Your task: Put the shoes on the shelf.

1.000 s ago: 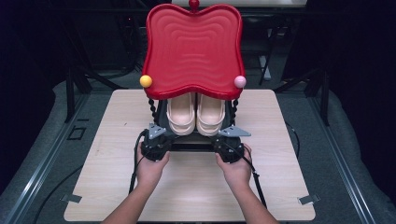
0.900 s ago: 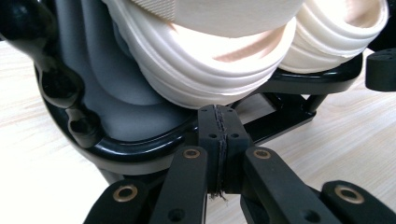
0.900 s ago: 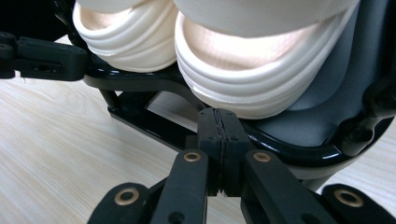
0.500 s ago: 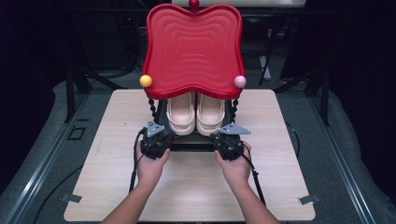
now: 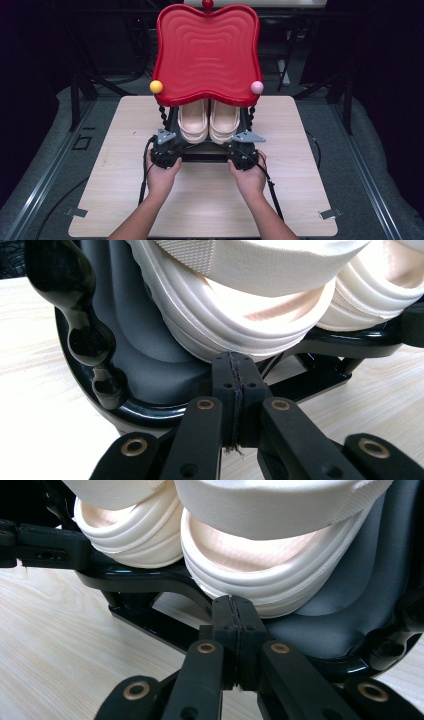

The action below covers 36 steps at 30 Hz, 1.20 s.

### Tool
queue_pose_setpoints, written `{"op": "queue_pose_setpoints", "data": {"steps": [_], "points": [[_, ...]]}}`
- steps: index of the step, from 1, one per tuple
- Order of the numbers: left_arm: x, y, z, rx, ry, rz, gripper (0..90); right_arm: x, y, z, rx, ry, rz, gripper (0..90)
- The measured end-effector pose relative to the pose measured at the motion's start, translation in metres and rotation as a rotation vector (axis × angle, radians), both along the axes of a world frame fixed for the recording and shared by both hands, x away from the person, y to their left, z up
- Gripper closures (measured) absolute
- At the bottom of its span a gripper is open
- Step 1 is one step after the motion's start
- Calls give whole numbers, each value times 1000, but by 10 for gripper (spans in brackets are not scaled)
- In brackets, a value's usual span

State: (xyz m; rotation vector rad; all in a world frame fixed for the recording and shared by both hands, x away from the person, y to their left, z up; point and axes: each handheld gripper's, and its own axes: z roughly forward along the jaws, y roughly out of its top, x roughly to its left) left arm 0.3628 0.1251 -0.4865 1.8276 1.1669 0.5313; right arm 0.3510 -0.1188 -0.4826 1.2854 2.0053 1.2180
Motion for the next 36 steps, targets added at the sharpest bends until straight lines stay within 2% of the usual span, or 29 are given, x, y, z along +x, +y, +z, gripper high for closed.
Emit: {"op": "queue_pose_setpoints", "data": {"steps": [5,16,17,18,22,25,26,27,28,29,36], "points": [[-2,2,0,-4,-3,6,898,-5,-2,-1,-17,-10,4,883],[-6,7,3,3,-6,5,897,-12,-15,0,-6,-15,-7,872],[-6,7,3,1,-6,1,896,-14,-16,2,-16,2,2,869],[-7,7,4,2,-5,-1,895,-14,-16,1,-4,-17,-2,867],[-10,8,5,4,-13,-8,887,-16,-19,2,-3,-16,2,854],[-12,11,6,6,-11,-11,879,-17,-20,2,-7,-16,3,843],[-13,11,6,6,-12,-8,879,-19,-21,4,-18,4,8,840],[-13,12,6,10,-12,-11,879,-18,-21,3,-10,-18,5,836],[-15,13,6,9,-7,-12,879,-20,-22,4,-22,2,12,835],[-16,15,6,13,-10,-13,879,-19,-22,3,-13,-20,6,835],[-23,24,6,8,-1,-25,870,-26,-29,4,-23,-17,9,811]]}}
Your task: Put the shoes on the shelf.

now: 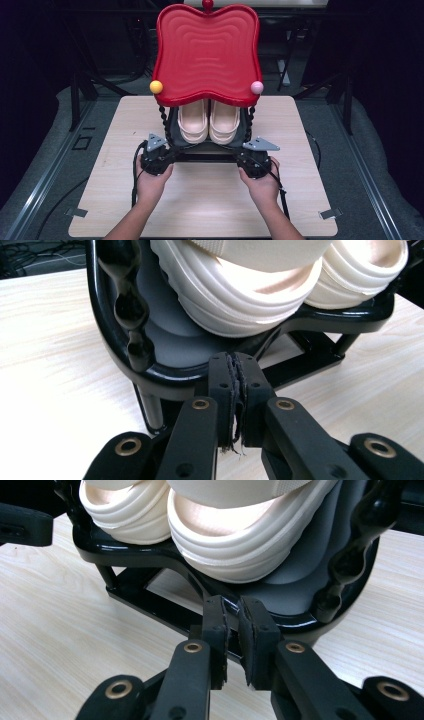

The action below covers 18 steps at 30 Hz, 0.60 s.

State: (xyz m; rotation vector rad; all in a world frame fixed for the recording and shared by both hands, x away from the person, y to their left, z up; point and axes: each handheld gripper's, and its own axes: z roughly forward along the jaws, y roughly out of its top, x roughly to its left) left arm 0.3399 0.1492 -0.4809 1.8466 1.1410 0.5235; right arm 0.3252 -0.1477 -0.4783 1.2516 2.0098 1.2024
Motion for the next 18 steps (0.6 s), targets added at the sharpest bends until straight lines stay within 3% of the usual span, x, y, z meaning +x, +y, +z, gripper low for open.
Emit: {"op": "queue_pose_setpoints", "data": {"steps": [6,12,13,14,16,18], "points": [[-8,8,1,-6,14,-22,787,-8,-6,1,-8,6,12,734],[-20,17,4,-24,-7,-49,618,-15,-11,1,-15,11,22,570],[-22,18,4,-33,-10,-51,579,-18,-13,3,-32,29,25,553],[-23,20,4,-35,-7,-55,550,-19,-13,2,-20,5,22,542],[-28,24,4,-49,-11,-56,507,-23,-16,3,-27,23,28,513],[-33,28,3,-46,-16,-61,482,-26,-18,2,-12,3,23,494]]}}
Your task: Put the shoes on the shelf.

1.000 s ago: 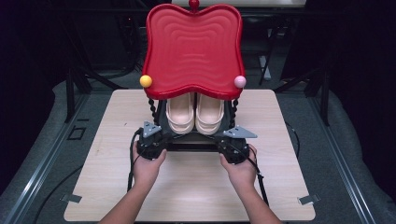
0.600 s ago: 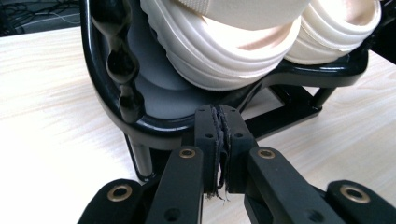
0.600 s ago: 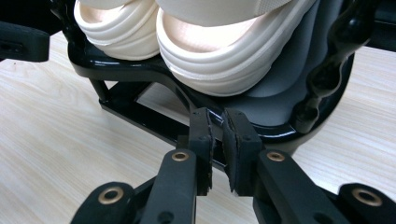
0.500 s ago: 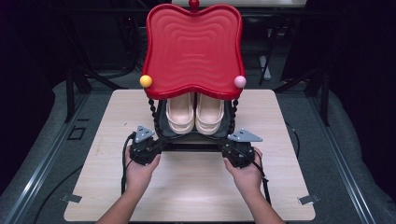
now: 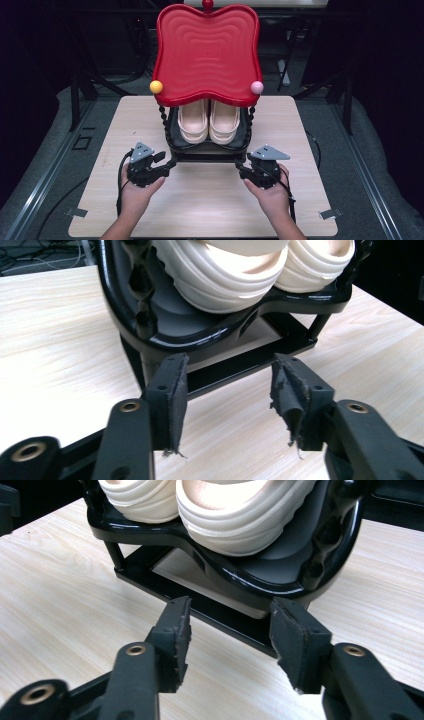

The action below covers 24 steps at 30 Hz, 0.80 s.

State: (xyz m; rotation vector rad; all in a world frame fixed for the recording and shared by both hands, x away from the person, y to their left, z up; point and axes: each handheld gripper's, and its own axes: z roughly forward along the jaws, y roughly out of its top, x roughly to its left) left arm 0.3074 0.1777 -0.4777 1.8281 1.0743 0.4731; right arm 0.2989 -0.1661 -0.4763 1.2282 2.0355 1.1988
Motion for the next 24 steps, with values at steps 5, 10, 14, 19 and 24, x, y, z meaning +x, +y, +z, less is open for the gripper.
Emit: {"op": "queue_pose_setpoints", "data": {"steps": [5,10,14,19,24], "points": [[-12,13,-8,2,15,-9,466,-10,-9,-2,14,6,4,478],[-23,26,-20,-14,33,5,467,-19,-20,-12,14,19,-12,478],[-31,34,-29,-20,44,13,467,-26,-29,-20,12,42,-22,477],[-37,38,-36,-7,53,16,467,-35,-37,-30,9,62,-33,476],[-46,40,-43,11,49,-12,467,-43,-40,-37,-1,71,-28,476]]}}
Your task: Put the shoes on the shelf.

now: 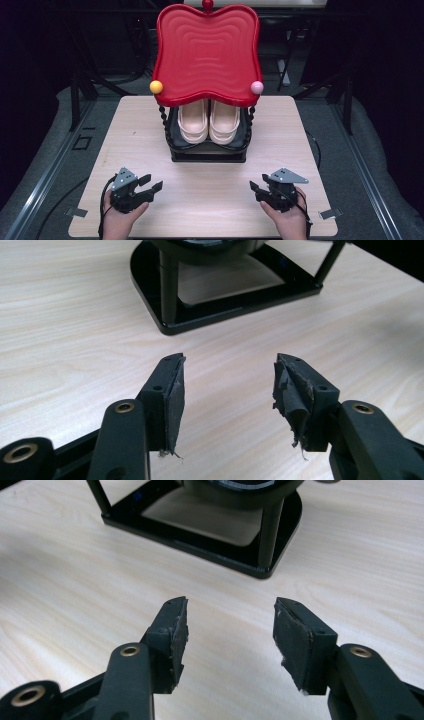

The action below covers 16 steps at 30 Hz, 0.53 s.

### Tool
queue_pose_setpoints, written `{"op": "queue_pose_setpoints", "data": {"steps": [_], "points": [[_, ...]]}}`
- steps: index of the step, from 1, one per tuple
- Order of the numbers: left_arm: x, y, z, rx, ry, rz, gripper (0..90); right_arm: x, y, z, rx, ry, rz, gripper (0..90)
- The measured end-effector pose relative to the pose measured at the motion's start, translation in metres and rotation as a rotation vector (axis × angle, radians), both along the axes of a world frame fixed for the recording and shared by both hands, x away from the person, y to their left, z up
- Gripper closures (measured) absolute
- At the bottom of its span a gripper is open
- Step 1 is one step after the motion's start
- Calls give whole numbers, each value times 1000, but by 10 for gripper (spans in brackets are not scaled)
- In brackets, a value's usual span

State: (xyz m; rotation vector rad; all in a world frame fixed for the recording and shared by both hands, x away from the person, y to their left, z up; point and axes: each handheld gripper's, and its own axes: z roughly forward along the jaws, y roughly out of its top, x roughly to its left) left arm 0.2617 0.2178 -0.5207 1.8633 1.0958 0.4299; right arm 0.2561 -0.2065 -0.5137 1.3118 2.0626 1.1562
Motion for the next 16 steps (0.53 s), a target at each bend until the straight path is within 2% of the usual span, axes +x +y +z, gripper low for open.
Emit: {"op": "queue_pose_setpoints", "data": {"steps": [2,3,4,5,6,8,10,11,14,15,16], "points": [[-2,1,-4,3,1,-2,468,-4,-1,-4,-9,6,3,477],[-3,1,-6,0,3,-3,468,-5,-2,-5,-23,33,13,477],[-3,1,-8,-1,5,-1,468,-6,-3,-7,-24,39,15,477],[-3,0,-10,-5,12,1,468,-6,-2,-11,-13,19,8,476],[-3,0,-12,-1,20,-3,468,-8,-3,-13,-27,42,19,477],[-4,-1,-15,-4,24,-8,468,-9,-3,-19,-39,43,19,477],[-4,-2,-18,-4,24,-12,468,-9,-3,-23,-39,54,15,477],[-4,-2,-20,2,27,-17,468,-8,-3,-27,-27,36,8,478],[-3,-2,-25,-2,40,-21,468,-7,-3,-34,-17,40,-3,478],[-2,-1,-27,-9,54,-19,468,-7,-3,-34,-26,59,-1,478],[-1,-1,-29,-11,54,-14,468,-7,-3,-37,-22,58,0,478]]}}
